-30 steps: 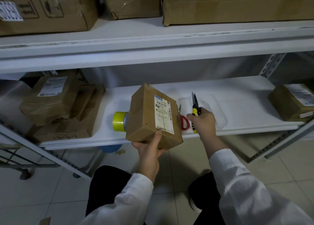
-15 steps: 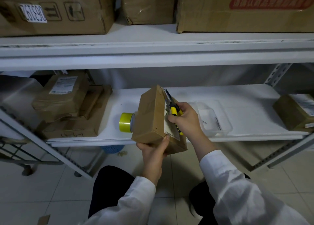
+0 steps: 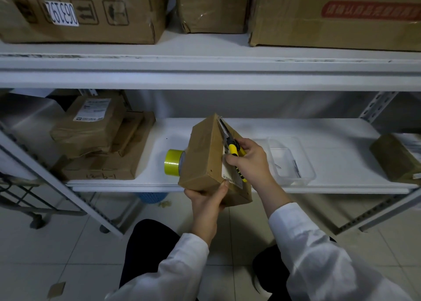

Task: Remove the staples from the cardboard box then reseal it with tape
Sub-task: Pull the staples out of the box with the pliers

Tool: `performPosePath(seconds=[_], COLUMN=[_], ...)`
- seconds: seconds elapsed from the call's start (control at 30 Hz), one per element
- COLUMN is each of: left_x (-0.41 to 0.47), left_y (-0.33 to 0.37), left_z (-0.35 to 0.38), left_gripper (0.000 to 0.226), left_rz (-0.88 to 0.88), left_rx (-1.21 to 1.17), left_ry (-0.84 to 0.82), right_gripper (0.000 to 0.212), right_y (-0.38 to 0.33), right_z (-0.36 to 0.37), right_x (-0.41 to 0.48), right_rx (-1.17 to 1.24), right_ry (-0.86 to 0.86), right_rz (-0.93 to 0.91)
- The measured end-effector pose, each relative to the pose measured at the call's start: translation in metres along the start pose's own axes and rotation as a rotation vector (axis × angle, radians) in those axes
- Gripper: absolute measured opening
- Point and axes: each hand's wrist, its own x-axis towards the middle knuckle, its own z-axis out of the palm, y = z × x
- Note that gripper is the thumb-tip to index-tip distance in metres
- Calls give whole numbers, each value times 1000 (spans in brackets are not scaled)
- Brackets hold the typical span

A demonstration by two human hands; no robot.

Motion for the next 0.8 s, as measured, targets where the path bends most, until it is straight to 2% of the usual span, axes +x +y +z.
performPosePath(seconds=[0.1, 0.37, 0.47, 0.6, 0.8], left_x=[-1, -2, -2, -2, 1], left_y=[1, 5, 5, 6, 4], left_z=[-2, -2, 0, 9, 7], left_gripper=[77, 70, 73, 60, 63], left_rz=[8, 12, 8, -24, -32], left_rx=[16, 18, 17, -29, -1], left_ry=[-13, -31, -20, -7, -11], right_gripper=[43, 46, 46, 46, 44], right_y=[-2, -3, -3, -1, -6], right_z=[1, 2, 6, 13, 8], right_x=[1, 1, -1, -1, -1], right_rx=[15, 40, 32, 48, 81], right_ry=[11, 36, 95, 183, 125], right_rz=[11, 26, 16, 20, 35])
